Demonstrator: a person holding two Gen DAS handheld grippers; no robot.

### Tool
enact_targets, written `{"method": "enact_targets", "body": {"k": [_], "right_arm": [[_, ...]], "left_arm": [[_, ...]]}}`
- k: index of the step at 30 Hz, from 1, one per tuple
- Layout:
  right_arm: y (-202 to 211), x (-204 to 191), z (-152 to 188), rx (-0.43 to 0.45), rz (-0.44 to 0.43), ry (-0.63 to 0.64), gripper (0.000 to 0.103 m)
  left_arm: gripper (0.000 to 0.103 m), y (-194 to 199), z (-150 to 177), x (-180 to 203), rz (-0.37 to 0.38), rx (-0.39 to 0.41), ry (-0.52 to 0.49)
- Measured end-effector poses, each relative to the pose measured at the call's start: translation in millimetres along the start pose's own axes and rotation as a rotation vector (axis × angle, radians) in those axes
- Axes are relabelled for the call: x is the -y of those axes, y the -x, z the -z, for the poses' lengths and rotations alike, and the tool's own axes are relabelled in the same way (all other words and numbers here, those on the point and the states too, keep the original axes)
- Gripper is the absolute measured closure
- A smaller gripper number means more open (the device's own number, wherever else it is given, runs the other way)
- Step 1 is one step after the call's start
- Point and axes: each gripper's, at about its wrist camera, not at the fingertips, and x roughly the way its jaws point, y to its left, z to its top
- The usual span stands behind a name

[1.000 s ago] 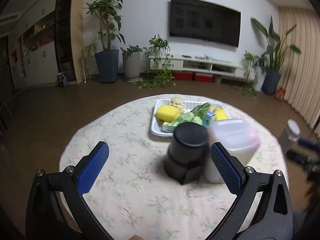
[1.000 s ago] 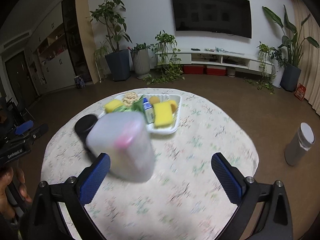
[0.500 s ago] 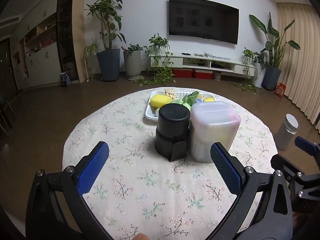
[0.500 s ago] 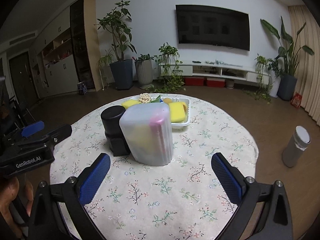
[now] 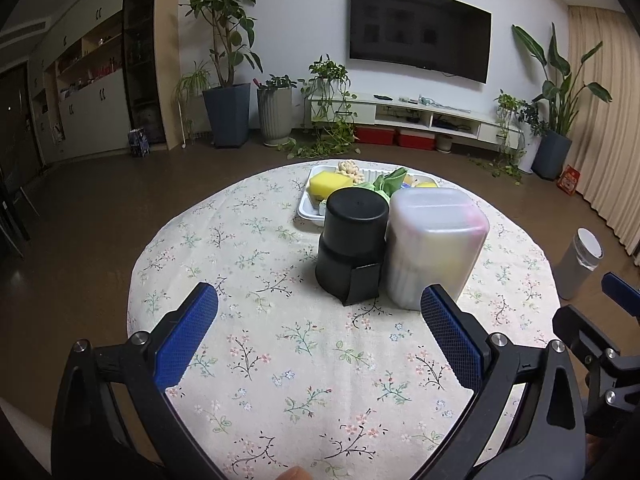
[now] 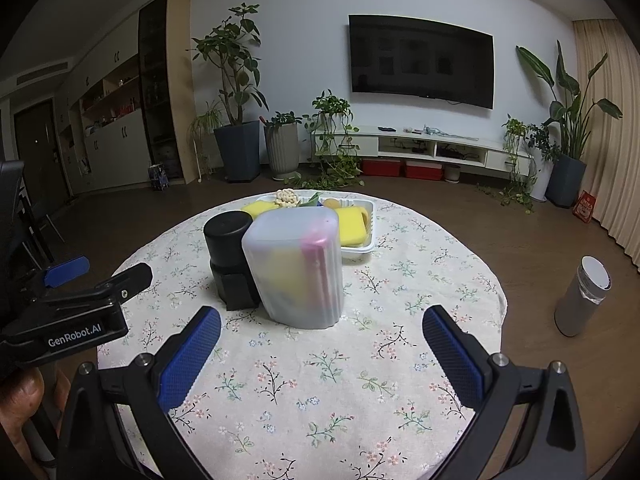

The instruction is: Organize soft objects

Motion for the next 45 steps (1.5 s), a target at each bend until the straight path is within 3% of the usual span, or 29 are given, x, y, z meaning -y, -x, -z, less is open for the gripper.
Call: {"method": "enact_targets", "body": {"k": [14, 24, 35, 41, 45], "right_arm": [[-4.1, -2.3, 3.8, -0.016, 0.012, -0.014, 0.000], [-13.9, 0.4, 7.9, -0.049, 0.049, -0.048, 0.000], [-24.9, -1.3, 11.1, -0.070, 0.092, -0.049, 0.000], [-30.2, -0.8, 11.1, -0.090, 0.121, -0.055, 0.000], [-30.7, 0.1, 9.3, -0.088, 0.115, -0.064, 0.000]], "left_arm": [[0.000, 5.0, 5.7, 2.3, -0.042, 0.011, -0.023], [0.000, 6.6, 11.8, 4.2, -0.012, 0.019, -0.014], [0.000, 5.2, 14.8, 6.5, -0.036, 0.007, -0.014], [0.000, 6.6, 14.2, 5.9, 0.025, 0.015, -0.009], [0.000, 4.1, 13.3, 8.6, 0.024, 0.001, -0.009]]}}
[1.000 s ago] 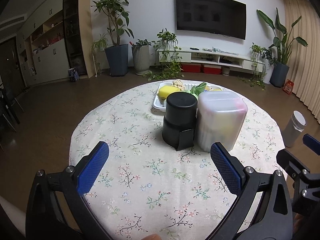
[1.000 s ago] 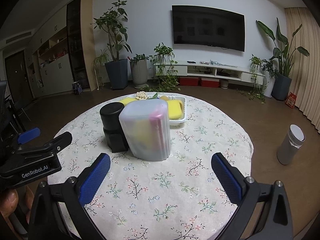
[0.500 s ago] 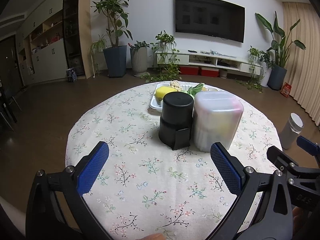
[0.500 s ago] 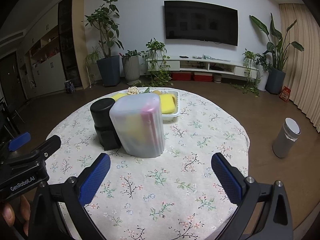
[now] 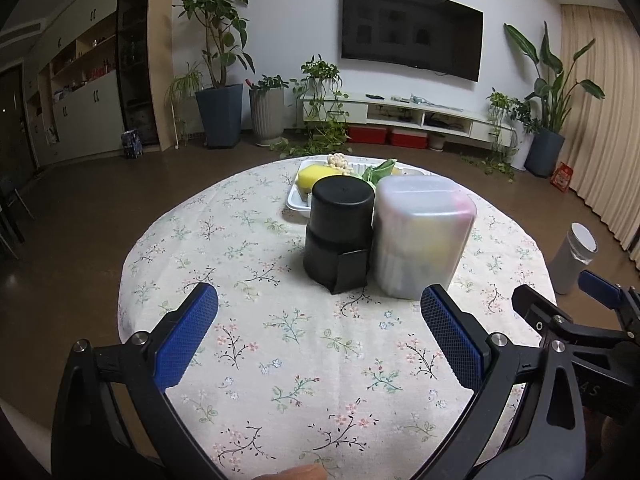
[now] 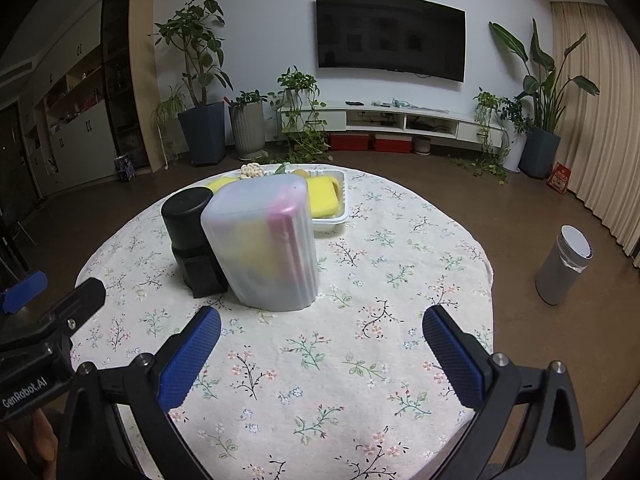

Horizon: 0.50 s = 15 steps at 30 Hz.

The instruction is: Organize soft objects

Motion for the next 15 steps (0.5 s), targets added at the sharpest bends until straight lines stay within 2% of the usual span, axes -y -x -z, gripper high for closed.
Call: {"method": "enact_targets", "body": {"k": [15], "right_arm": [[-4.9, -1.2, 0.5, -0.020, 0.007, 0.011, 0.000]], "left_arm": [[0.000, -6.4, 0.7, -5.1, -0.045, -0.013, 0.021]]}}
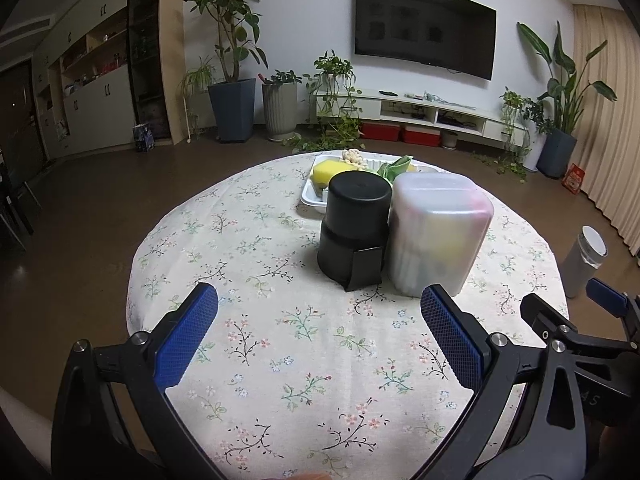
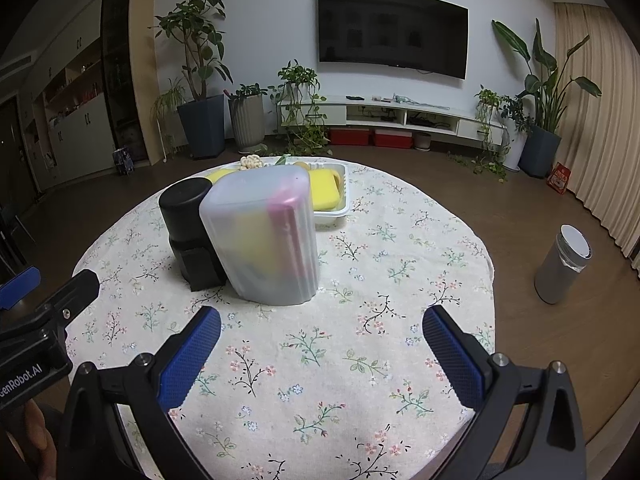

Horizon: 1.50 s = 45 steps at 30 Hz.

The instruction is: Organize soft objects

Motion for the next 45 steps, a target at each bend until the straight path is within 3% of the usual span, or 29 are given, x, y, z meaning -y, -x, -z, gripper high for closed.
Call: {"method": "enact_targets", "body": {"k": [45], "right_arm": [[-0.4, 0.3, 4.8, 0.034, -0.004, -0.012, 0.000]], "left_arm": [[0.000, -7.4, 5.3, -3.0, 0.027, -0.005, 0.013]]}}
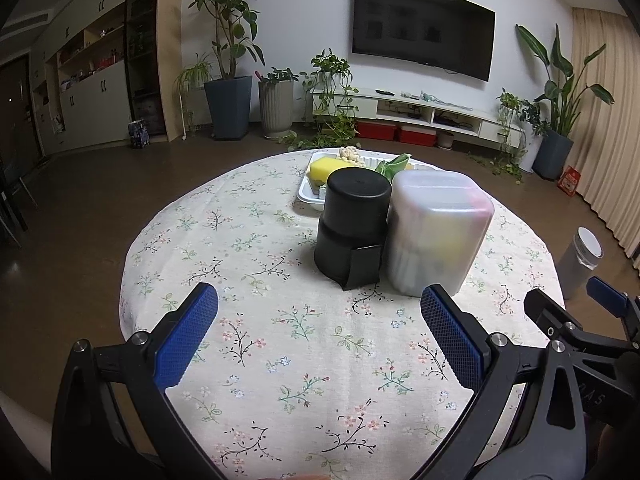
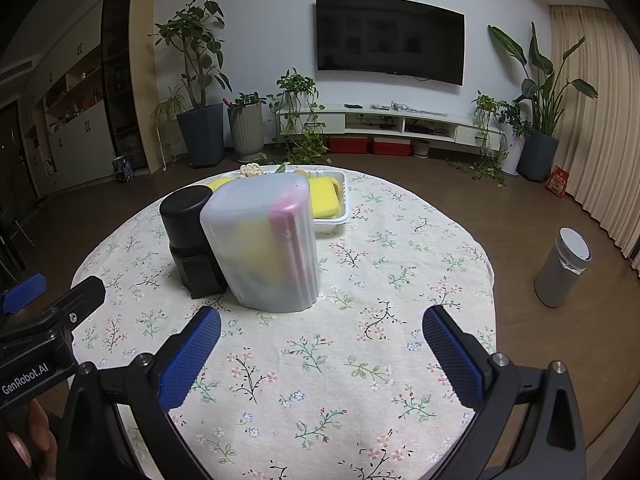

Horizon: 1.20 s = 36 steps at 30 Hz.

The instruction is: Organize soft objects

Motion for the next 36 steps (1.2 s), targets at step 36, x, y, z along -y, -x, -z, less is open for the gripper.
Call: {"method": "enact_targets", "body": {"k": [36], "right_arm": [[3.9, 6.9, 0.2, -0.006, 0.012, 0.002, 0.000]], "left_arm": [[0.000, -1.3, 2.0, -6.7, 0.011, -0.011, -0.002]]}}
